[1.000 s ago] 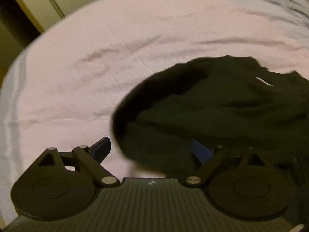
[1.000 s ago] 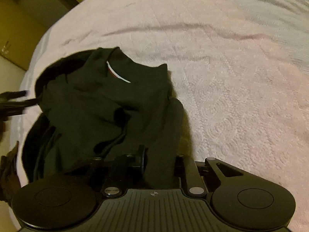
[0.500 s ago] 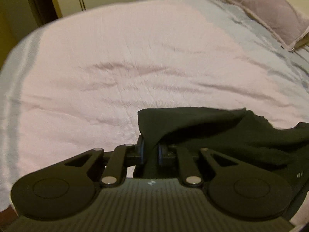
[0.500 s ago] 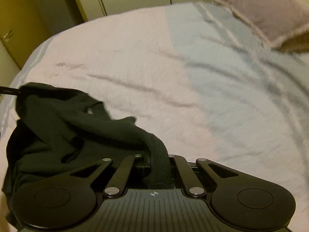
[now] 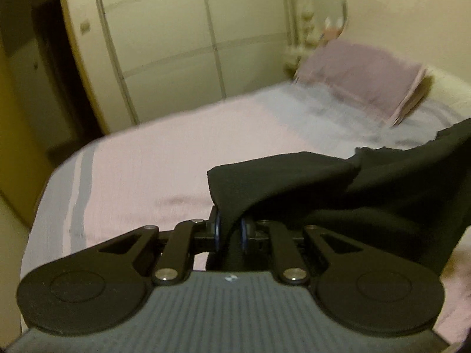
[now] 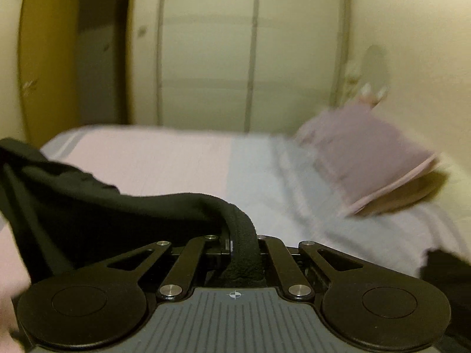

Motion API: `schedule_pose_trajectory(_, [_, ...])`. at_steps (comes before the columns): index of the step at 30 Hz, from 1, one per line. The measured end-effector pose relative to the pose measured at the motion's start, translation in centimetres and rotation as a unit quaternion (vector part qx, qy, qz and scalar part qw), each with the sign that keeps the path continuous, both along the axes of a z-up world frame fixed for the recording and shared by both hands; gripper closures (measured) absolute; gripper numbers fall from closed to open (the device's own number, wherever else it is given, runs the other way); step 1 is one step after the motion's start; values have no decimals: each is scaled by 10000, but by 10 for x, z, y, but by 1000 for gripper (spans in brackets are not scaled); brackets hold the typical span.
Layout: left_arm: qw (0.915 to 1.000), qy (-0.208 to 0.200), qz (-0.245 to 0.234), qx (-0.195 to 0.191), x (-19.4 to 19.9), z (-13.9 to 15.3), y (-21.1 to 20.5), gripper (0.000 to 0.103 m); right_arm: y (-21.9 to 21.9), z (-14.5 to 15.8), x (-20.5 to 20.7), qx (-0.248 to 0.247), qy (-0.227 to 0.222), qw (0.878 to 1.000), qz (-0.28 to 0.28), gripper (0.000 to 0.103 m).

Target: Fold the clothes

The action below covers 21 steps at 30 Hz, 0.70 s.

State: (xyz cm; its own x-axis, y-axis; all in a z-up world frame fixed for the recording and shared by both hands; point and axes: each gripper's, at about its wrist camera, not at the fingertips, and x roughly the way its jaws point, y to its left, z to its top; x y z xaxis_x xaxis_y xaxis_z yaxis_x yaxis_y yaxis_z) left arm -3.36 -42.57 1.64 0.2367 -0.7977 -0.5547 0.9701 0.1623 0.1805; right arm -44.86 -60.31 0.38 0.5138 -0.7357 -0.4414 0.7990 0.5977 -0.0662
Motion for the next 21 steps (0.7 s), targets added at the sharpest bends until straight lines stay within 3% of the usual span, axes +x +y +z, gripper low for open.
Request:
schedule_pose_trajectory(5, [9944, -17, -682, -806, -25, 45, 89, 93, 120, 68, -35, -976, -146, 9928, -676, 103])
schedule_pose_trajectory(10, [9857, 90, -1120, -1254, -38, 84, 185, 93, 236, 140, -64, -1932, -125, 9750, -1089, 103])
schedule_pose_trajectory(12, [9820, 171, -1255, -1405, -42, 101, 205, 93, 273, 169, -72, -2273, -103, 9662, -1208, 103])
schedule_pose_trajectory(17, [9729, 334, -1506, -1721, -49, 141, 238, 93, 302, 231, -73, -2856, 148, 9495, -1290, 103])
schedule_pose_trajectory(21, [9731, 411, -1463, -1729, -46, 143, 221, 93, 269, 251, -61, -2880, 338, 9501, -1154, 103])
